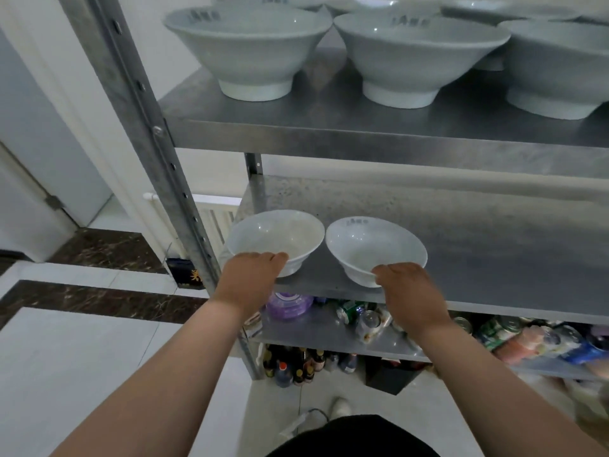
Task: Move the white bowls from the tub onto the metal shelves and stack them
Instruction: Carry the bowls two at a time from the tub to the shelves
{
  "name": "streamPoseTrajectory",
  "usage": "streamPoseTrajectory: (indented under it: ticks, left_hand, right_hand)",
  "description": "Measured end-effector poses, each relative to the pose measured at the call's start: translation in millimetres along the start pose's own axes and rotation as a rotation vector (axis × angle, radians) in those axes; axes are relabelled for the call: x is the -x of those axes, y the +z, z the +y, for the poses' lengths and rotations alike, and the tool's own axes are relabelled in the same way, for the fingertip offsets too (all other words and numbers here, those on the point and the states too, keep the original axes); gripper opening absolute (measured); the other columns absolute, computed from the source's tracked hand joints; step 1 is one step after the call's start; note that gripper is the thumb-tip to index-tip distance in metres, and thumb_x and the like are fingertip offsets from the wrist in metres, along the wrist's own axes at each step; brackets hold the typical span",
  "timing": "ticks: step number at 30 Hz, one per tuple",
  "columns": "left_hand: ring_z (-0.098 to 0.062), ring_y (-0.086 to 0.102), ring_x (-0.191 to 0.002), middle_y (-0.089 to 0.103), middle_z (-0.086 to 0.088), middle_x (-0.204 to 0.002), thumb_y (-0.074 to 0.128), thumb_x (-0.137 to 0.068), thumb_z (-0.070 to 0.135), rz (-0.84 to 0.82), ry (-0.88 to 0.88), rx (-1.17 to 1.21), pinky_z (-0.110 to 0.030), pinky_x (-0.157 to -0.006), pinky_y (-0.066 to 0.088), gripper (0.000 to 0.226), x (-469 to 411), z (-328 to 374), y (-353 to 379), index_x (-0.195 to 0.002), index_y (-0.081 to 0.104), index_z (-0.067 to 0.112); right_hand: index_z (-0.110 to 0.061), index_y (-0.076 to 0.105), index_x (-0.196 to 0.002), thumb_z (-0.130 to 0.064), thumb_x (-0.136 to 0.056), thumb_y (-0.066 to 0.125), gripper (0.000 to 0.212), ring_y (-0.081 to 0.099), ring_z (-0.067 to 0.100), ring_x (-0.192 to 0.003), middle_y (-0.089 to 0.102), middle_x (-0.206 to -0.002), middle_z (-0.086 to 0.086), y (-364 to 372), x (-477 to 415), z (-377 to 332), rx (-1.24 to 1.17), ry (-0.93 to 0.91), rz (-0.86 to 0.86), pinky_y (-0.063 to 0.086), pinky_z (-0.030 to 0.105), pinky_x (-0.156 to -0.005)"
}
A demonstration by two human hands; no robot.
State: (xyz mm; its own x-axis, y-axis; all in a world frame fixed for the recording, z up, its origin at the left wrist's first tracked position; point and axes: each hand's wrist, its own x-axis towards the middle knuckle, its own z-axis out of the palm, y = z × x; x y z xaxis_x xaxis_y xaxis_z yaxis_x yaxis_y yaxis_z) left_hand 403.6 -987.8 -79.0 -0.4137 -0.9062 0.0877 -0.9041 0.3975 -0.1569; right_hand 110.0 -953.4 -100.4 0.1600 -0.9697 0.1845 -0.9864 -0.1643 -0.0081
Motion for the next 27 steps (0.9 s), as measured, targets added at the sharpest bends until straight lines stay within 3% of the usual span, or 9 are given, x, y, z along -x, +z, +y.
streamPoseTrajectory:
  ticks: [4, 9, 13, 15, 17, 20, 24, 27]
  left_hand:
    - [-0.029, 0.067, -0.064, 0.069, -0.007, -0.081, 0.079, -0.062, 0.004, 0.075, 0.059, -0.03, -0.039, -0.052, 0.056, 0.05, -21, -1, 21, -0.11, 0.065, 0.012]
    - [-0.03, 0.063, -0.066, 0.063, -0.006, -0.079, 0.062, -0.067, 0.008, 0.135, 0.058, -0.043, -0.039, -0.063, 0.049, 0.033, -48, 3, 49, -0.1, 0.063, 0.013]
    - [-0.032, 0.064, -0.07, 0.063, -0.008, -0.083, 0.073, -0.065, 0.003, 0.119, 0.035, -0.033, -0.043, -0.068, 0.05, 0.04, -76, -6, 63, -0.103, 0.063, 0.012]
    - [-0.035, 0.065, -0.08, 0.065, -0.01, -0.092, 0.073, -0.068, 0.001, 0.079, 0.021, 0.004, -0.046, -0.077, 0.051, 0.047, -92, -13, 61, -0.113, 0.063, 0.012]
    - [-0.035, 0.062, -0.101, 0.064, -0.01, -0.11, 0.066, -0.078, 0.004, 0.089, -0.021, 0.033, -0.049, -0.095, 0.045, 0.054, -100, -16, 66, -0.13, 0.055, 0.016]
    - [-0.042, 0.044, -0.13, 0.051, -0.013, -0.137, 0.061, -0.084, 0.016, 0.169, -0.092, 0.072, -0.059, -0.111, 0.029, 0.068, -84, -6, 74, -0.148, 0.038, 0.021]
    - [-0.049, 0.015, -0.145, 0.026, -0.013, -0.158, 0.052, -0.086, 0.039, 0.18, -0.105, 0.054, -0.065, -0.113, 0.012, 0.078, -59, 10, 86, -0.155, 0.02, 0.024]
    - [-0.051, 0.01, -0.145, 0.022, -0.014, -0.16, 0.06, -0.083, 0.044, 0.167, -0.104, 0.1, -0.066, -0.113, 0.016, 0.087, -67, 6, 86, -0.156, 0.018, 0.023]
  right_hand:
    - [-0.018, 0.071, -0.086, 0.006, -0.045, 0.081, 0.049, 0.066, 0.028, -0.072, 0.069, -0.073, 0.0, 12, -18, 9, 0.042, -0.045, 0.078, 0.055, 0.034, -0.062]
    - [-0.01, 0.073, -0.087, 0.008, -0.042, 0.079, 0.049, 0.066, 0.034, -0.073, 0.07, -0.074, 0.007, 34, -48, 20, -0.001, -0.098, 0.142, 0.055, 0.042, -0.077]
    - [-0.012, 0.072, -0.09, 0.007, -0.045, 0.08, 0.049, 0.067, 0.033, -0.076, 0.07, -0.078, 0.007, 55, -76, 26, 0.002, -0.115, 0.134, 0.052, 0.045, -0.087]
    - [-0.011, 0.071, -0.095, 0.007, -0.054, 0.075, 0.046, 0.066, 0.034, -0.091, 0.069, -0.086, 0.009, 62, -91, 27, -0.02, -0.105, 0.125, 0.043, 0.052, -0.1]
    - [-0.013, 0.066, -0.112, 0.001, -0.069, 0.069, 0.046, 0.056, 0.036, -0.117, 0.067, -0.106, 0.01, 63, -100, 27, -0.031, -0.074, 0.089, 0.029, 0.058, -0.111]
    - [-0.024, 0.046, -0.14, -0.025, -0.084, 0.063, 0.059, 0.03, 0.04, -0.14, 0.05, -0.139, 0.012, 60, -85, 22, -0.021, -0.016, 0.101, 0.017, 0.062, -0.113]
    - [-0.038, 0.005, -0.154, -0.052, -0.086, 0.051, 0.083, -0.005, 0.053, -0.144, 0.004, -0.16, 0.024, 66, -56, 19, 0.016, 0.025, -0.03, 0.01, 0.062, -0.116]
    - [-0.04, -0.002, -0.154, -0.054, -0.086, 0.053, 0.089, -0.009, 0.055, -0.142, -0.006, -0.159, 0.026, 68, -66, 18, 0.017, 0.031, -0.03, 0.008, 0.061, -0.115]
